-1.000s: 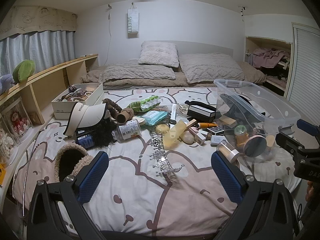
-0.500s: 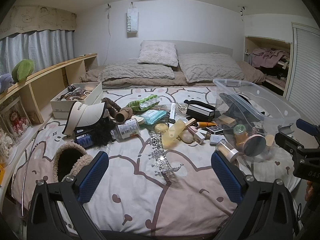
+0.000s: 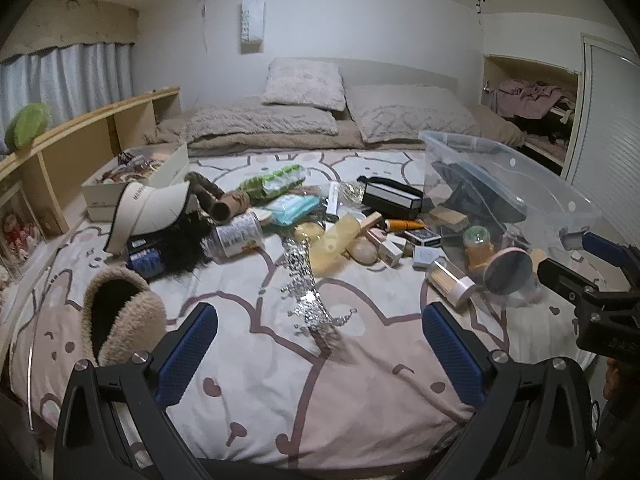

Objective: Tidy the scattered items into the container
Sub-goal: 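Move both grippers toward the clear container and the silver tiara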

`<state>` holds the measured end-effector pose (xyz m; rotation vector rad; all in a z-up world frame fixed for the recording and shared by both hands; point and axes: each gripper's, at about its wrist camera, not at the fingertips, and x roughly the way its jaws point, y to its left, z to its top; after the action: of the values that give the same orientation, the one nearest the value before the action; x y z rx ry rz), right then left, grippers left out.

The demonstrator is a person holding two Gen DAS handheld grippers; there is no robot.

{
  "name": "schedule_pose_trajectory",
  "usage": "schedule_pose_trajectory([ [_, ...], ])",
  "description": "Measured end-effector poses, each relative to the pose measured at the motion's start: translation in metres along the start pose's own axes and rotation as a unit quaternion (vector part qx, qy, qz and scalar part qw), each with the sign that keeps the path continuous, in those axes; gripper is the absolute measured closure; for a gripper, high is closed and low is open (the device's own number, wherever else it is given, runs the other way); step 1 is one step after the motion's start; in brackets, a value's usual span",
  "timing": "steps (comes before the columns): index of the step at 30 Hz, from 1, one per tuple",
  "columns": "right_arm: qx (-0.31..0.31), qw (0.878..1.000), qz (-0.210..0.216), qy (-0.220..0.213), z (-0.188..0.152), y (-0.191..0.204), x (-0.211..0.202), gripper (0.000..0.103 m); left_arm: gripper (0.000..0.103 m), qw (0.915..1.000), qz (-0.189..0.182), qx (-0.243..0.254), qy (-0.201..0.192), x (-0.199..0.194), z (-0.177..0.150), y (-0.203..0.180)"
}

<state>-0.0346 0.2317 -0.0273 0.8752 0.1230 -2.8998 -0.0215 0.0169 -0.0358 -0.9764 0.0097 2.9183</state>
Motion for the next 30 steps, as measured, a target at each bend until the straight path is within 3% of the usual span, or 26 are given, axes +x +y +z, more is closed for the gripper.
schedule_pose_trajectory([
  [7, 0.001, 1.000, -0.001, 0.029, -0.006, 0.002, 0.022, 0.000, 0.000, 0.9992, -0.020, -0.009, 0.032, 0.030, -0.013, 0.002],
  [21, 0.003, 0.997, 0.001, 0.075, -0.018, 0.008, 0.065, 0.000, 0.002, 0.9965, -0.026, -0.016, 0.078, 0.088, -0.040, 0.004],
  [23, 0.006, 0.997, 0.000, 0.081, -0.020, 0.007, 0.070, 0.000, 0.013, 0.9960, -0.030, -0.016, 0.082, 0.097, -0.043, 0.003],
  [28, 0.018, 0.996, 0.001, 0.091, -0.024, 0.004, 0.082, 0.000, 0.014, 0.9953, -0.027, -0.025, 0.090, 0.119, -0.044, 0.002],
  [30, 0.026, 0.995, 0.001, 0.098, -0.026, 0.002, 0.088, 0.000, 0.018, 0.9965, -0.009, -0.032, 0.077, 0.125, -0.042, 0.004],
])
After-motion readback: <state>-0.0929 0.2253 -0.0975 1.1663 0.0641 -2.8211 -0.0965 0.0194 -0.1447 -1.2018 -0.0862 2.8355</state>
